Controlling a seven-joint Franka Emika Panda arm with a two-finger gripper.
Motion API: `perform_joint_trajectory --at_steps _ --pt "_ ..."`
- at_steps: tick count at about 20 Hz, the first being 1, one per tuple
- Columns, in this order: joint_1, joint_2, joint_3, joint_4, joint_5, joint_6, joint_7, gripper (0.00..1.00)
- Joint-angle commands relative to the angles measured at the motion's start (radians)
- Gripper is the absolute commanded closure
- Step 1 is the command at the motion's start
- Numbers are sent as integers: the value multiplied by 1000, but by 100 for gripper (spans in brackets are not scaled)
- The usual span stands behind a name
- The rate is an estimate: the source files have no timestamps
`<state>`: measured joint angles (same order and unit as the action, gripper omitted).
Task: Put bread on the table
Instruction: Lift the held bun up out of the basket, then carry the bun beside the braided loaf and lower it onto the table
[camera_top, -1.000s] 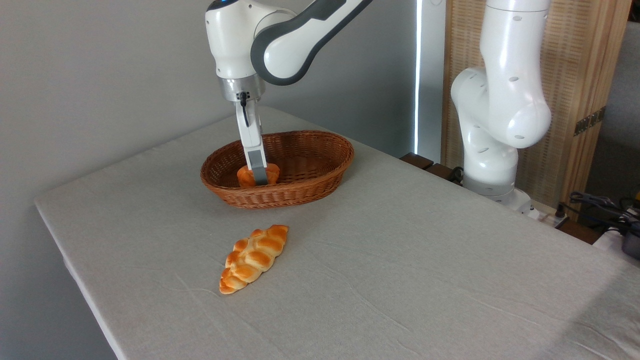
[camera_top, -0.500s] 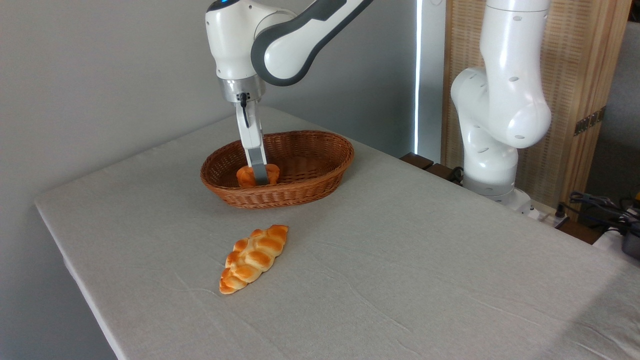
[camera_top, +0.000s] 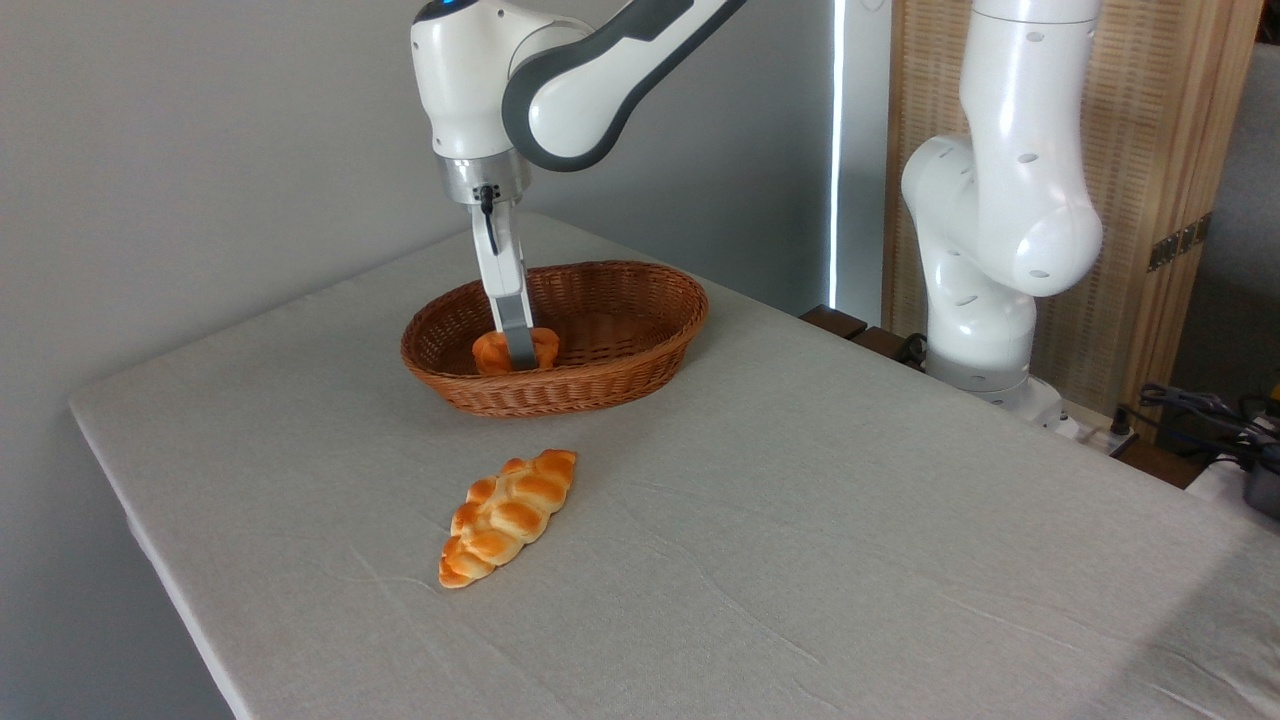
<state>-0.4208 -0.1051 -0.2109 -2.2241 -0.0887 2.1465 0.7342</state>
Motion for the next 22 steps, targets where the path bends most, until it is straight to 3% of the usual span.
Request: perform_joint_trajectory --at_steps 1,9,17,18,22 --pt "-3 -1 8 52 -3 -100 -4 47" --pt "-3 -4 31 158 -3 -287 -6 46" --pt "-3 -8 125 236 -2 -376 1 45" --pt "-3 -8 139 250 10 -378 2 45" --pt "-3 -11 218 268 151 -378 17 45"
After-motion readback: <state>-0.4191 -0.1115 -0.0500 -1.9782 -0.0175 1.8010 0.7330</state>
